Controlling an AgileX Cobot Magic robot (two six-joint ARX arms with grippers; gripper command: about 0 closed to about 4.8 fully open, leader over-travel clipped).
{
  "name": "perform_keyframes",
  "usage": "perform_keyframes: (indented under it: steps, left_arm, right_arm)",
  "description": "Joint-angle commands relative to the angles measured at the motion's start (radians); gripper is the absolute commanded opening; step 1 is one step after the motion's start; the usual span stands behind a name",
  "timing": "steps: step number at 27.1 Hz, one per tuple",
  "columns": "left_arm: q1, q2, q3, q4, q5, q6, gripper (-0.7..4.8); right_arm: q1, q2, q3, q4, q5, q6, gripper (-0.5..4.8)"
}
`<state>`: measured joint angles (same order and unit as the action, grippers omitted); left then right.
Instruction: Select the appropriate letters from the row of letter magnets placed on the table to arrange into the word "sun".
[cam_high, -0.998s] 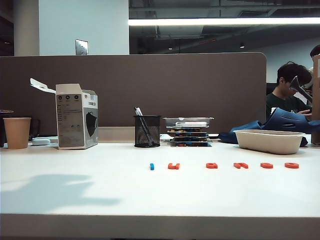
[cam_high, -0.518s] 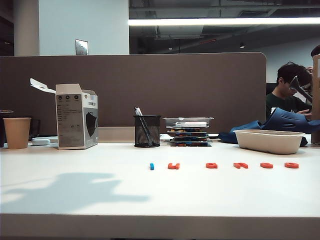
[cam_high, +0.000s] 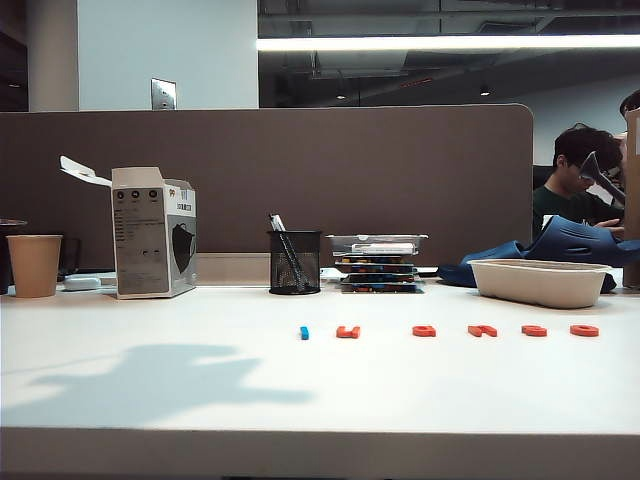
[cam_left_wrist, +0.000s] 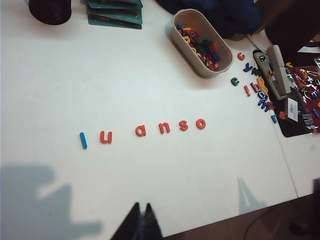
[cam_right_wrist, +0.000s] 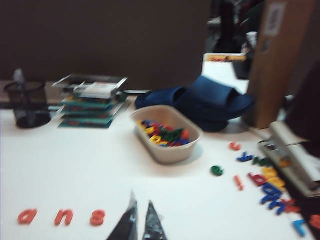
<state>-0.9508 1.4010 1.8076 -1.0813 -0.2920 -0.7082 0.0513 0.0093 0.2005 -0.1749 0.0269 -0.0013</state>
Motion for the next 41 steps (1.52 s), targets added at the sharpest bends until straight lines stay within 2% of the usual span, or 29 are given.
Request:
perform_keyframes:
  steps: [1, 6, 11, 20, 23, 26, 28, 32, 34, 37, 39, 41]
  left_arm:
    - [-0.001, -0.003, 0.003, 0.006, -0.002, 0.0, -0.05]
    - [-0.001, -0.003, 0.003, 0.006, -0.002, 0.001, -0.05]
    - [-0.001, -0.003, 0.003, 0.006, -0.002, 0.001, -0.05]
    - [-0.001, -0.003, 0.003, 0.006, -0.003, 0.001, -0.05]
    - [-0.001, -0.002, 0.003, 0.006, -0.003, 0.001, -0.05]
    - [-0.001, -0.002, 0.003, 0.006, -0.003, 0.001, -0.05]
    - [-0.001, -0.002, 0.003, 0.006, -0.003, 0.001, -0.05]
    - [-0.001, -0.002, 0.003, 0.006, -0.003, 0.001, -0.05]
    - [-0.001, -0.003, 0.003, 0.006, -0.003, 0.001, -0.05]
    - [-0.001, -0.002, 0.003, 0.005, -0.003, 0.001, -0.05]
    - [-0.001, -0.002, 0.003, 0.005, -0.002, 0.001, -0.05]
    - [-0.001, -0.002, 0.003, 0.005, -0.002, 0.001, -0.05]
  right_arm:
    - [0.0, -0.005, 0.09, -0.087, 0.027, -0.005, -0.04]
    - [0.0, 0.03, 0.211, -0.098, -0.033, -0.04, -0.09]
    - [0.0, 0.151, 0.336, -0.187, -0.024, -0.052, -0.09]
    - [0.003, 0.64, 0.699, -0.384, -0.005, -0.04, -0.09]
    - [0.057, 0.852, 0.819, -0.401, -0.003, -0.024, -0.05]
    - [0.1, 0.964, 0.87, -0.401, -0.003, -0.024, 0.06]
    - [0.138, 1.04, 0.896, -0.397, 0.002, -0.024, 0.46]
    - [0.175, 1.209, 0.925, -0.383, 0.001, -0.024, 1.81]
    - [0.18, 1.304, 0.925, -0.362, 0.001, -0.024, 2.19]
    - [0.18, 1.437, 0.925, -0.327, 0.001, -0.024, 2.36]
    - [0.181, 1.506, 0.925, -0.311, 0.001, -0.024, 2.83]
    - [0.18, 1.566, 0.925, -0.29, 0.002, -0.024, 2.85]
